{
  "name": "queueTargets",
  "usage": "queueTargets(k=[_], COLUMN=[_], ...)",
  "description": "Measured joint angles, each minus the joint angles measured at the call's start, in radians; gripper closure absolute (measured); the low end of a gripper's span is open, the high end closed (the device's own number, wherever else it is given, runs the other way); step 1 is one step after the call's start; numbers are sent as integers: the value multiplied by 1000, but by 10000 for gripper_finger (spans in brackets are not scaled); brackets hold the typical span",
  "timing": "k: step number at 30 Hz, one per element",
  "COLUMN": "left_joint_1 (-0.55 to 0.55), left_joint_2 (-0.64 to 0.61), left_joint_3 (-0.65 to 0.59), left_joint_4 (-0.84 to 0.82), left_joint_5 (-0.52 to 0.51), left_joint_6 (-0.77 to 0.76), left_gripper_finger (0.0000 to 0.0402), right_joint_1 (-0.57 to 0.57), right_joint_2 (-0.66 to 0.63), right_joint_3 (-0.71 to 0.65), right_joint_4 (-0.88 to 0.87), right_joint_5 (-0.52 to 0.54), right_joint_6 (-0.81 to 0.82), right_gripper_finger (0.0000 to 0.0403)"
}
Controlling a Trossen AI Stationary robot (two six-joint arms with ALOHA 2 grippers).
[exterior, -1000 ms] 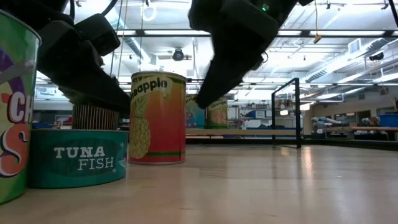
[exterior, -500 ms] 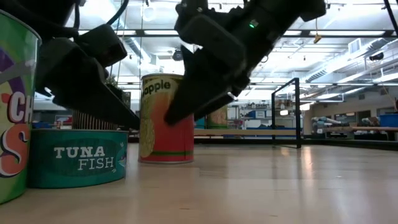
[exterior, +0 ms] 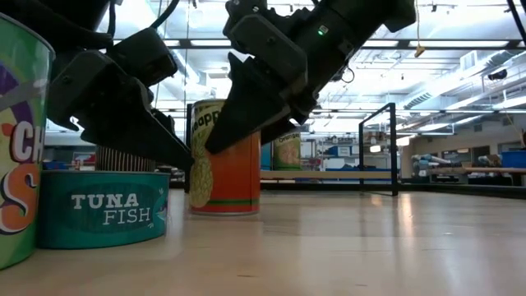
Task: Pick and place cans onto a shelf
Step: Put the canned pineapple on the shelf
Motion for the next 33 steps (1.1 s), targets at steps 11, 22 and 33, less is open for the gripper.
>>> queueTargets(k=[11,22,33], left_joint_1=[2,14,23], left_joint_2=[0,0,-1], left_joint_3=[0,0,0], left_joint_4=[-17,-15,-14], left_joint_5=[0,-11,-21], left_joint_6=[1,55,54], left_gripper_finger=[24,24,24], right_joint_1=[-58,-218,-544], right_joint_2=[-97,-353,-485], right_joint_3=[0,-19,-295], right_joint_4=[-148,-362,-17], right_joint_5=[-25,84,-166], right_joint_6=[-116,-342,-530], right_gripper_finger=[81,80,80])
